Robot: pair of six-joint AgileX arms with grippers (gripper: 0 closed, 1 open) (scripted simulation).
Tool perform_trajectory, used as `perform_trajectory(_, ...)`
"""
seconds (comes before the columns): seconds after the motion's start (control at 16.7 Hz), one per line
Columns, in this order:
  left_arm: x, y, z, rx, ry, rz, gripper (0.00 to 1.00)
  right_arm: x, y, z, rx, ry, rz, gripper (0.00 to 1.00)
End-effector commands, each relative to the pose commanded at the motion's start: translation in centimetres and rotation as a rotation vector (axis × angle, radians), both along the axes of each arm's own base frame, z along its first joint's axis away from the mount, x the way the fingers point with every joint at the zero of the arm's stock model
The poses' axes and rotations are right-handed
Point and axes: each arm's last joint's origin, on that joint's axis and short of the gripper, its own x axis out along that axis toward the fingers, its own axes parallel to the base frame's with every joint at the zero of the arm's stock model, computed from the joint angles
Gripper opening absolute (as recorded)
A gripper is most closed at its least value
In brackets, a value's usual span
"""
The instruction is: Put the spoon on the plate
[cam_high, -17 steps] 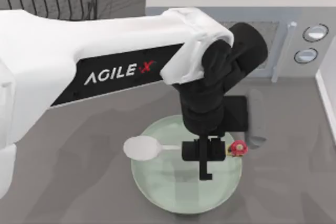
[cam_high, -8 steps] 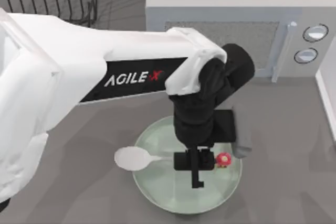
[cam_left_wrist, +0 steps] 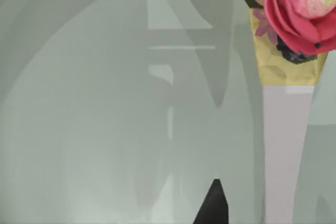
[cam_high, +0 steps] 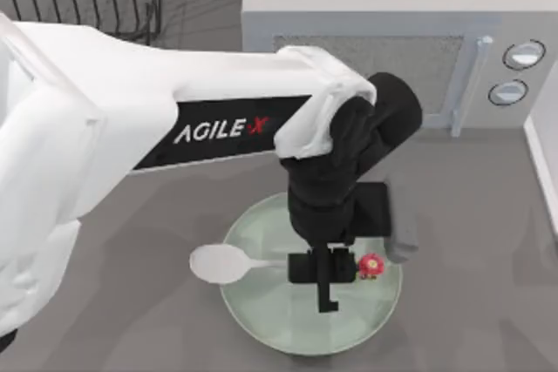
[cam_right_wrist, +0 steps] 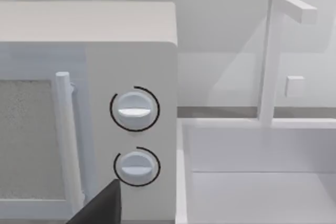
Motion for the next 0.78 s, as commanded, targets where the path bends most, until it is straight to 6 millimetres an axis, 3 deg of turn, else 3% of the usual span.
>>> perform_trajectory(0.42, 0.00, 0.00, 0.00, 0.000, 0.000, 0.000, 0.98, 0.00, 0.00, 0.00, 0.000, 0.000, 0.000, 1.00)
perform_trajectory(0.78, 0.00, 0.00, 0.00, 0.000, 0.000, 0.000, 1.00, 0.00, 0.00, 0.00, 0.000, 0.000, 0.000, 1.00)
